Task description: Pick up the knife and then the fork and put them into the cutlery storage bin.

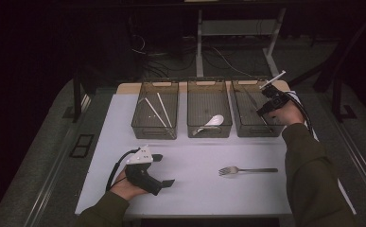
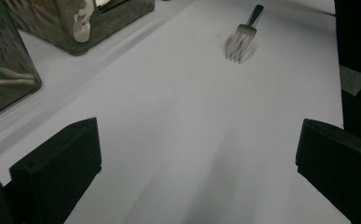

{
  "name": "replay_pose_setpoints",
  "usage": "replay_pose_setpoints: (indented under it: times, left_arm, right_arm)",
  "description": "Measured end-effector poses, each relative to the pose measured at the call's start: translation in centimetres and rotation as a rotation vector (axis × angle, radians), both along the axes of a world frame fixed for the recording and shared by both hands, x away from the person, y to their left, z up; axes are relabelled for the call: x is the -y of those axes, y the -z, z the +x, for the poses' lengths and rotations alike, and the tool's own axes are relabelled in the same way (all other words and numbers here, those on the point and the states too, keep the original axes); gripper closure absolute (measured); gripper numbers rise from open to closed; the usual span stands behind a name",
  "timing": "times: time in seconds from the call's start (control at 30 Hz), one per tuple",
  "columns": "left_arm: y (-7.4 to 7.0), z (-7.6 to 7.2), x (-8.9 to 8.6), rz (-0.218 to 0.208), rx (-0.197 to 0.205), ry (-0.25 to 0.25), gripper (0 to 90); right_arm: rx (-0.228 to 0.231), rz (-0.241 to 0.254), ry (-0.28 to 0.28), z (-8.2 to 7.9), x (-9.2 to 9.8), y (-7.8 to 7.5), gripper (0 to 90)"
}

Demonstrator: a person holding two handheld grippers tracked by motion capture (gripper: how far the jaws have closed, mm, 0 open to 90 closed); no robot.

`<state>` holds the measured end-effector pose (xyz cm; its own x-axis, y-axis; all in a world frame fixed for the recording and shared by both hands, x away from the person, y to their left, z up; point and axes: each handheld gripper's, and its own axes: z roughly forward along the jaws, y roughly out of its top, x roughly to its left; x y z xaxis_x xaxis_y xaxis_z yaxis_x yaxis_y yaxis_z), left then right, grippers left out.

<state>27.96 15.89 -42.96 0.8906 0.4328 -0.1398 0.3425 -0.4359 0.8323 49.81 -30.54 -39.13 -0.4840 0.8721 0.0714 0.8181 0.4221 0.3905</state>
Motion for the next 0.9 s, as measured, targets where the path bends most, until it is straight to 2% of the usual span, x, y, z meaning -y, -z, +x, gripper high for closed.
replay_pose_setpoints:
  times: [0.1, 0.23, 0.4, 0.43, 0.7, 0.77, 0.87, 0.9]
  left_arm:
    - [0.0, -0.1, 0.1, -0.006, 0.0, -0.001, 0.0]
    - [0.0, 0.0, 0.1, -0.003, -0.001, -0.001, 0.0]
    - [0.0, -0.1, 0.1, -0.004, 0.001, -0.003, 0.0]
    - [0.0, -0.1, 0.1, -0.005, 0.001, -0.003, 0.0]
    - [0.0, -0.1, 0.1, -0.004, 0.001, -0.004, 0.0]
    - [0.0, -0.1, 0.1, -0.003, 0.002, -0.003, 0.0]
    - [0.0, -0.1, 0.1, -0.003, 0.002, -0.003, 0.0]
    - [0.0, -0.1, 0.1, -0.003, 0.002, -0.003, 0.0]
  right_arm:
    - [0.001, 0.005, 0.002, 0.0, 0.0, 0.1, 78.8]
    - [0.028, 0.029, 0.012, -0.2, 0.2, -0.4, 73.5]
    - [0.06, 0.083, 0.019, -0.5, 0.6, -1.4, 62.2]
    - [0.073, 0.084, 0.026, -0.6, 0.6, -1.6, 58.0]
    - [0.157, 0.141, 0.009, -1.6, 0.8, -3.3, 47.9]
    - [0.169, 0.156, -0.005, -2.1, 0.8, -3.7, 48.1]
    - [0.182, 0.177, -0.042, -3.0, 0.7, -4.3, 56.5]
    - [0.191, 0.175, -0.054, -3.3, 0.7, -4.4, 61.9]
